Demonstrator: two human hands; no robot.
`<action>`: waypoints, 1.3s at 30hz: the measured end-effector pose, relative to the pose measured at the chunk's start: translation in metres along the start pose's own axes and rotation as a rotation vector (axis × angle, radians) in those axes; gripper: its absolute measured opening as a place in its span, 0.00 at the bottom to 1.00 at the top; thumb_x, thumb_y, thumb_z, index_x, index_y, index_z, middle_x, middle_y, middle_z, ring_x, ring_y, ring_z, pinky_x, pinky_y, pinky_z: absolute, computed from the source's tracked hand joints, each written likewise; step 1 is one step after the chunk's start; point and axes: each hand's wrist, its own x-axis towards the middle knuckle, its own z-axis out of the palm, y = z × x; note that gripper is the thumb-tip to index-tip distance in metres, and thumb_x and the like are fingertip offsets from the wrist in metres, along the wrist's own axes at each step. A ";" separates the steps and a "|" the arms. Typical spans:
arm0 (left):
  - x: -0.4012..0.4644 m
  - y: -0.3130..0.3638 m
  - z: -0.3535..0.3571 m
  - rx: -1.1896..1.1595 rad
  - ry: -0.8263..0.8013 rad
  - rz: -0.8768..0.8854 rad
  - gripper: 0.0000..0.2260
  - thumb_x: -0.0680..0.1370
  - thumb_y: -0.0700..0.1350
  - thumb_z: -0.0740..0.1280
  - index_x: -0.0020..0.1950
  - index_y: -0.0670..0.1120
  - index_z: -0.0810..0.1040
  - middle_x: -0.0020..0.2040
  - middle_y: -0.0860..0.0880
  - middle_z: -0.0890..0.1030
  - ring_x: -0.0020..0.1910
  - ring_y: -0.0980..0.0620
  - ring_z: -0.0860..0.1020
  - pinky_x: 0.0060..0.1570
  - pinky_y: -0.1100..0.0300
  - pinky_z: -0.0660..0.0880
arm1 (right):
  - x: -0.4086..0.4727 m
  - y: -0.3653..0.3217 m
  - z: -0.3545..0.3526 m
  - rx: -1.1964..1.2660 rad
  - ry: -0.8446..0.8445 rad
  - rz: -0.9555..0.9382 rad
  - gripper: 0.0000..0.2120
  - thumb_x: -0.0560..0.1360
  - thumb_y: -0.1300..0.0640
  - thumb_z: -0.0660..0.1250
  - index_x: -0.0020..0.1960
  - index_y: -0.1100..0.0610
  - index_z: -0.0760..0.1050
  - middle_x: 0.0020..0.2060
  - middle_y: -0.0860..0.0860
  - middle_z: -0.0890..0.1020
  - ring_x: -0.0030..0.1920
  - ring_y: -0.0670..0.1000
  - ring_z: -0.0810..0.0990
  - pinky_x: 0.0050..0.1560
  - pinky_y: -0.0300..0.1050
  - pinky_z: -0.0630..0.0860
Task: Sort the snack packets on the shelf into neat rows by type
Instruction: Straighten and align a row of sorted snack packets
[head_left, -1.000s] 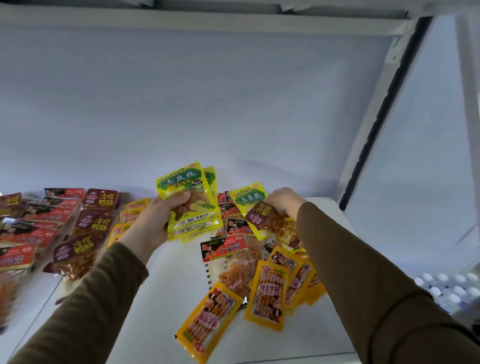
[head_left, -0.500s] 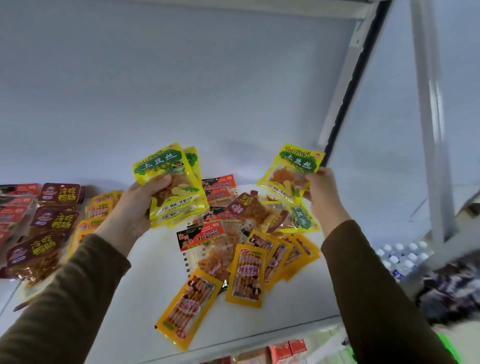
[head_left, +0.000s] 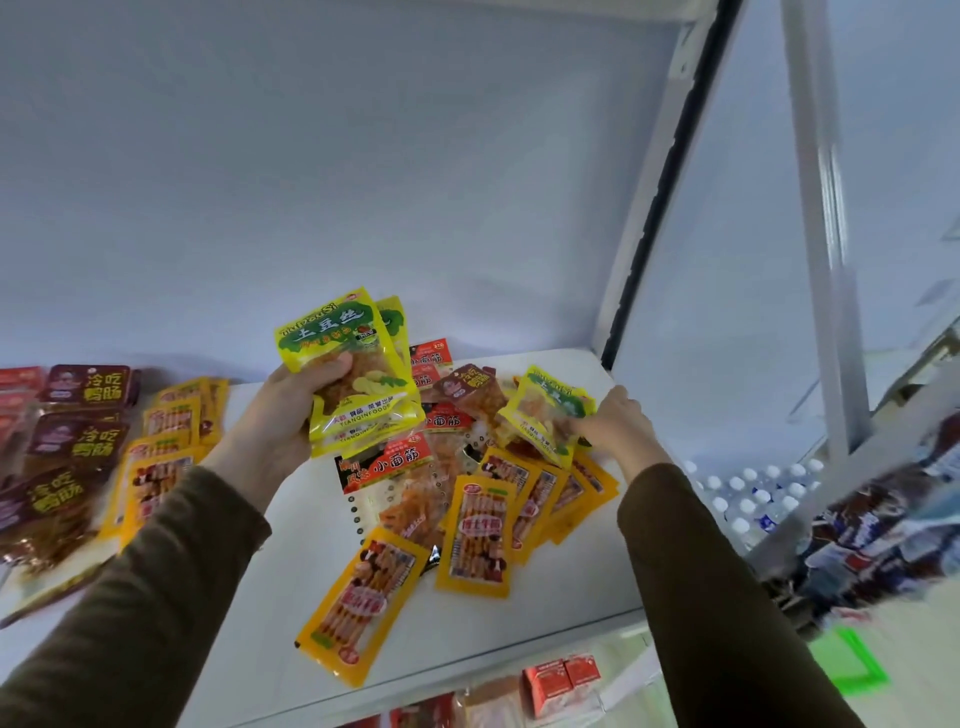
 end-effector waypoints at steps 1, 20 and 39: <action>-0.001 0.000 0.001 -0.001 0.005 -0.001 0.11 0.81 0.39 0.67 0.63 0.41 0.79 0.53 0.41 0.86 0.45 0.44 0.87 0.44 0.47 0.85 | 0.002 -0.005 -0.001 -0.054 -0.048 0.011 0.46 0.70 0.41 0.78 0.75 0.62 0.60 0.68 0.60 0.73 0.67 0.61 0.74 0.55 0.50 0.72; -0.003 0.003 -0.001 -0.007 0.021 0.000 0.16 0.80 0.41 0.69 0.67 0.42 0.78 0.58 0.39 0.85 0.50 0.42 0.86 0.47 0.46 0.84 | 0.013 -0.027 -0.001 0.375 0.088 -0.242 0.08 0.81 0.55 0.67 0.59 0.52 0.73 0.48 0.48 0.77 0.44 0.51 0.76 0.48 0.49 0.75; -0.008 0.012 -0.009 -0.025 0.006 0.001 0.17 0.80 0.40 0.68 0.69 0.40 0.76 0.60 0.38 0.83 0.51 0.40 0.85 0.50 0.45 0.84 | -0.016 -0.108 -0.089 0.634 0.191 -0.789 0.09 0.82 0.61 0.61 0.54 0.57 0.80 0.44 0.53 0.82 0.45 0.47 0.76 0.45 0.44 0.69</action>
